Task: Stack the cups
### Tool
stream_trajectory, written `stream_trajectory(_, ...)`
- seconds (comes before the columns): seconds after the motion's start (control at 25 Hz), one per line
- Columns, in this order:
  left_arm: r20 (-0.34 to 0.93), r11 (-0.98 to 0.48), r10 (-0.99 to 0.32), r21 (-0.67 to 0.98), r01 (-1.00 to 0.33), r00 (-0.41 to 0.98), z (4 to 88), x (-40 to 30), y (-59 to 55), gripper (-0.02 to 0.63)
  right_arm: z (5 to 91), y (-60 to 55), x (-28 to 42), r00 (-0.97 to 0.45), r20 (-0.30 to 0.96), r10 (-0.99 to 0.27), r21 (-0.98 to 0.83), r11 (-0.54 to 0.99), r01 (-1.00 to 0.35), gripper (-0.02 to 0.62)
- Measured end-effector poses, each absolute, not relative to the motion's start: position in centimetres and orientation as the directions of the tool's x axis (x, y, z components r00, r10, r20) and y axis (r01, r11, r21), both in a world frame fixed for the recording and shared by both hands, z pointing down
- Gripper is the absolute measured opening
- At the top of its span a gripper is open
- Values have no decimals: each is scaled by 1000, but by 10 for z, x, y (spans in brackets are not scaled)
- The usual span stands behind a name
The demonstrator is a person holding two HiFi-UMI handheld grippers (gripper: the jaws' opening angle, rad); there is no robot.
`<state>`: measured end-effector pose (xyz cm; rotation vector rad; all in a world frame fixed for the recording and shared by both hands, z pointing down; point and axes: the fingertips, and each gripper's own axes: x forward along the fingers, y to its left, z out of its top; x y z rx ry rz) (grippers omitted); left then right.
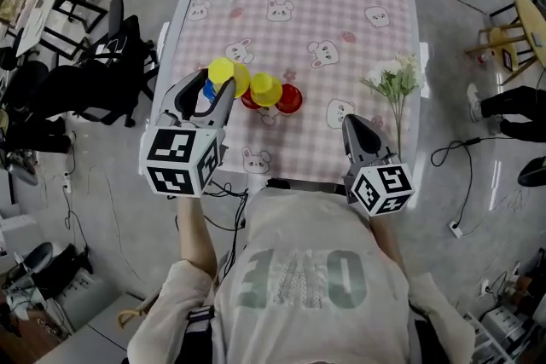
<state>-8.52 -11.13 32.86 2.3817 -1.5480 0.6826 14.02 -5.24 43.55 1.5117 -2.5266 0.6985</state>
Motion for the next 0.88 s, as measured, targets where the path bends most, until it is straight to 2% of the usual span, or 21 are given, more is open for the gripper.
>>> stream_trajectory(0.28, 514, -469, -767, -40, -882, 384, 346, -80, -119, 206, 436, -52, 137, -466, 335, -819, -316, 368, -874, 29)
stream_trajectory(0.88, 516, -476, -761, -31, -879, 394, 354, -83, -125, 206, 440, -54, 131, -466, 346, -814, -310, 370, -876, 29)
